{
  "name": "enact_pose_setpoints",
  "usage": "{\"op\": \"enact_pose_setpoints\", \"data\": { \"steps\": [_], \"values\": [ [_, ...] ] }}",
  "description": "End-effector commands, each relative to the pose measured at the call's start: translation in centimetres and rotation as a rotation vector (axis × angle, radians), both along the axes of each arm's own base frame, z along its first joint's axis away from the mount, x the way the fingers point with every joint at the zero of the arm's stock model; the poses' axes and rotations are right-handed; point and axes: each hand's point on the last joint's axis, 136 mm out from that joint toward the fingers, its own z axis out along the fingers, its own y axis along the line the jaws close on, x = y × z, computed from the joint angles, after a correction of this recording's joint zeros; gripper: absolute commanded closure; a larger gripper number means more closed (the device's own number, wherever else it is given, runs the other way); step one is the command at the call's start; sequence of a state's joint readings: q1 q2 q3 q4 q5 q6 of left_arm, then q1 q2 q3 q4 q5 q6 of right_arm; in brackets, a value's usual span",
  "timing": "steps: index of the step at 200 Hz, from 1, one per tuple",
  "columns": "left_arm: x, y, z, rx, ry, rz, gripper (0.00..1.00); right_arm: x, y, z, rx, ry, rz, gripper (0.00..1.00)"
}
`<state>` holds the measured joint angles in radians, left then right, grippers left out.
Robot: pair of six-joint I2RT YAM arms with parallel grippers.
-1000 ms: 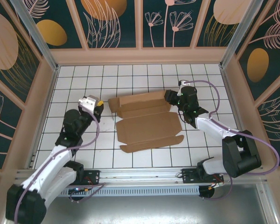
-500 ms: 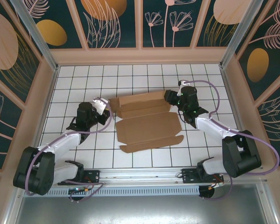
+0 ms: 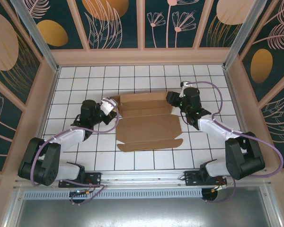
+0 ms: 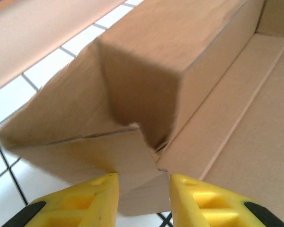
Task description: Fold the paper box
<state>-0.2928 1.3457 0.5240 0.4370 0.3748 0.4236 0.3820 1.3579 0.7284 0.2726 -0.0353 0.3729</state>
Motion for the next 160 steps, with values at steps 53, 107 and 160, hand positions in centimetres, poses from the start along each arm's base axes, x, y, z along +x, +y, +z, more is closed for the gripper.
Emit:
{"op": "enact_pose_setpoints", "data": {
  "steps": [53, 107, 160],
  "values": [
    [-1.1, -3.5, 1.0, 0.006, 0.009, -0.285, 0.79, -1.1, 0.5, -3.1, -0.049, 0.104, 0.031, 0.52],
    [-1.5, -2.6, 2.9, -0.030, -0.057, -0.209, 0.81, -1.1, 0.3, -3.5, -0.062, 0.112, 0.018, 0.52],
    [-1.3, 1.5, 8.8, -0.180, -0.239, 0.005, 0.77, -1.1, 0.3, -3.8, -0.067, 0.117, 0.015, 0.52]
  ]
}}
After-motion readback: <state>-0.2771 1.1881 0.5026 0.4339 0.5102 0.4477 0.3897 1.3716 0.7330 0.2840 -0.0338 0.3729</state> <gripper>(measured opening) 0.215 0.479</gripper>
